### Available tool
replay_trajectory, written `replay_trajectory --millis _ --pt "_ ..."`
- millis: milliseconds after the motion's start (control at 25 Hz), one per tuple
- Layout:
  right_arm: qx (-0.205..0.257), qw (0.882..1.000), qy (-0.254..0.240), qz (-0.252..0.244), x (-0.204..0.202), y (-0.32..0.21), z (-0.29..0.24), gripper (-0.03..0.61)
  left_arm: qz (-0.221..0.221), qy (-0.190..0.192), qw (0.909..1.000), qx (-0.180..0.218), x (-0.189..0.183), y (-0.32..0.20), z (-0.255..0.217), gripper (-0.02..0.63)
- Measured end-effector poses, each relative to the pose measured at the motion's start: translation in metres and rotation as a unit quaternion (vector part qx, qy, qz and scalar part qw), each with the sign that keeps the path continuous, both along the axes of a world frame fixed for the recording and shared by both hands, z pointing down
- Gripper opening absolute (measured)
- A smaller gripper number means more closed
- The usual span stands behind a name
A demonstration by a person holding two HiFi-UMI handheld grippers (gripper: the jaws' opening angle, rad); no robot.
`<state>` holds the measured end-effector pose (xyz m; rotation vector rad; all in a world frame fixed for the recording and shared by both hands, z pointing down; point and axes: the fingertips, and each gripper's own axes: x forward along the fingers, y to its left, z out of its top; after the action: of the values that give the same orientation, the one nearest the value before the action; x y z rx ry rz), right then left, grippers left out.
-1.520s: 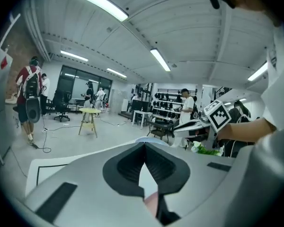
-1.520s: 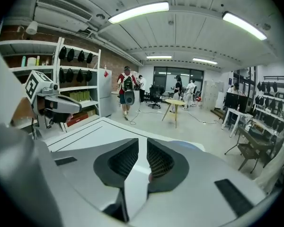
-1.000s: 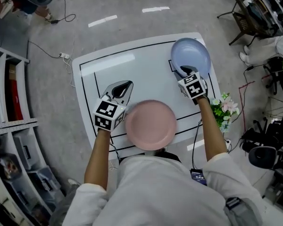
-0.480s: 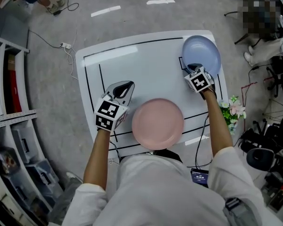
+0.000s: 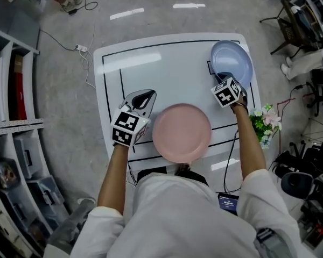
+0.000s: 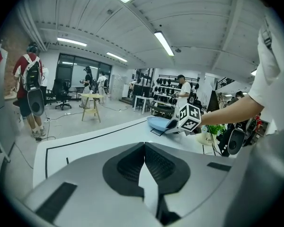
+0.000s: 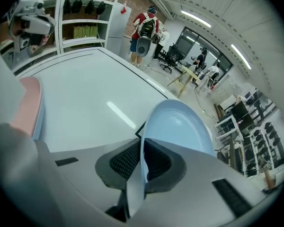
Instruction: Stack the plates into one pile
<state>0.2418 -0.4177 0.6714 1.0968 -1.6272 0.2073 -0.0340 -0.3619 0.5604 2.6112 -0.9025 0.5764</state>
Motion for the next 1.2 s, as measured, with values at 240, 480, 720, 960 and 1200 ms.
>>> replay_trajectory --millis 240,480,720,960,1200 --pt "0.045 0.999 -0.01 -0.016 0.0 0.024 -0.036 0.032 -0.014 0.005 0.9998 0.009 0.0 0.03 -0.013 0.018" --pt "0.079 0.996 -0.037 -0.03 -0.001 0.062 -0.08 0.044 -0.038 0.016 0.9987 0.028 0.004 0.059 -0.038 0.018" --pt "0.13 0.989 -0.038 -0.058 -0.006 0.111 -0.133 0.041 -0.052 0.016 0.9971 0.054 0.019 0.105 -0.067 0.018" --pt "0.172 0.979 -0.045 -0.1 -0.022 0.167 -0.191 0.044 -0.071 0.019 0.9945 0.075 0.03 0.16 -0.093 0.018" --pt "0.205 0.964 -0.043 -0.161 -0.045 0.234 -0.231 0.046 -0.104 0.012 0.9893 0.102 0.027 0.218 -0.113 0.018"
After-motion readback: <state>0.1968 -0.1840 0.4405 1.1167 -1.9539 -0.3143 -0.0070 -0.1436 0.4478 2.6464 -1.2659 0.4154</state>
